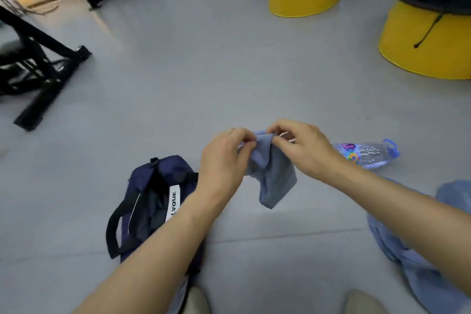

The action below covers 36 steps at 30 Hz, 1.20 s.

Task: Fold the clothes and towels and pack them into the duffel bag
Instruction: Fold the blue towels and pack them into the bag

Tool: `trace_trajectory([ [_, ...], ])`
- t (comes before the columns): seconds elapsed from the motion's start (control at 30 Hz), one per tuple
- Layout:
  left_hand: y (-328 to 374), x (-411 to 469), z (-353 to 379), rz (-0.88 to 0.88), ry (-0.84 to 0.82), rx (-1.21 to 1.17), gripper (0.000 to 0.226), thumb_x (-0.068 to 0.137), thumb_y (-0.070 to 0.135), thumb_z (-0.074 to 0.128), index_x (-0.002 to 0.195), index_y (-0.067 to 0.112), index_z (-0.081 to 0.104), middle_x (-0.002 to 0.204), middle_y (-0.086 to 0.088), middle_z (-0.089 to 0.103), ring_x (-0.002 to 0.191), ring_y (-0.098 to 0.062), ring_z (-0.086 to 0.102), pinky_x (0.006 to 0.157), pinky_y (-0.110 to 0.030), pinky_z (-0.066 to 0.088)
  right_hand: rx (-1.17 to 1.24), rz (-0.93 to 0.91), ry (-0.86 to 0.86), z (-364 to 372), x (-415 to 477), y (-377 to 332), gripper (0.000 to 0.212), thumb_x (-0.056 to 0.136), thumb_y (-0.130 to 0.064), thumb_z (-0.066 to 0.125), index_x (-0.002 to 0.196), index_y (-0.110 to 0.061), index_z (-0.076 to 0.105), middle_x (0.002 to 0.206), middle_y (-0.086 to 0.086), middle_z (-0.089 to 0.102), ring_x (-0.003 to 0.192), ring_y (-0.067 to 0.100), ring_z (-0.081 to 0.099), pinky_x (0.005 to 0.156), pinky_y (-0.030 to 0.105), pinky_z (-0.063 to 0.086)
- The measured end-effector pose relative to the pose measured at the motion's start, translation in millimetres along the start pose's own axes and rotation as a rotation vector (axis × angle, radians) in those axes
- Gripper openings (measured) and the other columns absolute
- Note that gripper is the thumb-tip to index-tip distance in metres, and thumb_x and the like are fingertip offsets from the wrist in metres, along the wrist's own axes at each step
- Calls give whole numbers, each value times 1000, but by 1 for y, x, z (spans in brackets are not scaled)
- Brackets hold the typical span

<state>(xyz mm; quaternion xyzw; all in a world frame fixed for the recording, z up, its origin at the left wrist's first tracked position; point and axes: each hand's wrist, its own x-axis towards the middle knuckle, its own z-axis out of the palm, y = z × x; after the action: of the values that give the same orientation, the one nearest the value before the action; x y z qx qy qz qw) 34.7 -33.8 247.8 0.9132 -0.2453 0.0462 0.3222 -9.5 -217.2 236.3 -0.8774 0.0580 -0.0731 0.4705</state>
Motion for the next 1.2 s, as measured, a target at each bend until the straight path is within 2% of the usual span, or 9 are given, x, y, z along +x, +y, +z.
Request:
trace_trajectory([
  [0.13, -8, -1, -46, -44, 66, -28, 9, 98, 24, 54, 98, 29, 61, 97, 14, 67, 95, -13, 62, 83, -39, 49, -111, -48, -1, 10, 13, -55, 19, 91, -28, 53, 96, -39, 67, 105, -16, 67, 95, 8, 63, 90, 38, 52],
  [0.23, -15, 6, -71, -96, 55, -68, 10, 97, 25, 51, 96, 32, 57, 83, 14, 66, 79, -13, 64, 76, -40, 52, -177, -15, 0, 21, 15, -83, 22, 93, -29, 53, 108, -38, 66, 114, -12, 64, 98, 12, 62, 91, 38, 50],
  [0.37, -23, 2, -87, -97, 44, -197, 9, 101, 25, 48, 98, 29, 56, 87, 9, 65, 73, -17, 61, 73, -43, 52, -106, -31, -26, 33, -2, -102, 33, 91, -42, 63, 123, -40, 59, 120, -17, 61, 101, 7, 62, 90, 33, 50],
  [0.43, -24, -1, -90, -104, 17, -282, 9, 103, 26, 47, 99, 29, 55, 85, 7, 64, 78, -18, 62, 75, -42, 53, -77, -65, -13, 42, -15, -107, 36, 86, -50, 67, 120, -43, 58, 116, -21, 62, 98, -1, 61, 85, 28, 49],
  [0.57, -25, -1, -96, -122, -8, -456, 10, 103, 26, 48, 97, 28, 56, 80, -7, 66, 76, -21, 61, 74, -42, 49, -150, -156, 134, 57, -20, -108, 24, 92, -32, 63, 114, -39, 61, 98, -18, 69, 86, 4, 64, 79, 35, 53],
  [0.7, -26, -3, -108, -102, -15, -530, 4, 97, 30, 65, 99, 28, 63, 66, 6, 55, 65, -8, 51, 67, -27, 40, -178, -207, 255, 56, -13, -113, 16, 96, -27, 58, 105, -34, 70, 84, -13, 71, 76, 12, 62, 68, 32, 46],
  [0.87, -39, -12, -121, -124, -142, -335, 23, 89, 32, 72, 107, 43, 63, 89, 14, 64, 70, -7, 56, 73, -30, 46, -204, -166, 298, 44, -3, -103, 17, 98, -26, 56, 103, -30, 72, 77, -16, 66, 78, 11, 61, 67, 24, 38],
  [1.0, -51, -16, -127, -86, -34, -189, 21, 94, 25, 67, 107, 41, 66, 92, 24, 63, 68, -3, 53, 69, -22, 43, -353, -347, 268, 30, 0, -90, 21, 101, -31, 52, 112, -33, 70, 97, -12, 72, 87, 16, 67, 72, 36, 52],
  [1.2, -61, -19, -126, -35, 180, -101, 26, 95, 20, 66, 114, 36, 74, 100, 28, 71, 87, 15, 59, 81, -4, 38, -468, -554, 209, 18, -1, -80, 36, 94, -21, 61, 125, -39, 68, 81, -9, 57, 60, 17, 49, 47, 35, 48],
])
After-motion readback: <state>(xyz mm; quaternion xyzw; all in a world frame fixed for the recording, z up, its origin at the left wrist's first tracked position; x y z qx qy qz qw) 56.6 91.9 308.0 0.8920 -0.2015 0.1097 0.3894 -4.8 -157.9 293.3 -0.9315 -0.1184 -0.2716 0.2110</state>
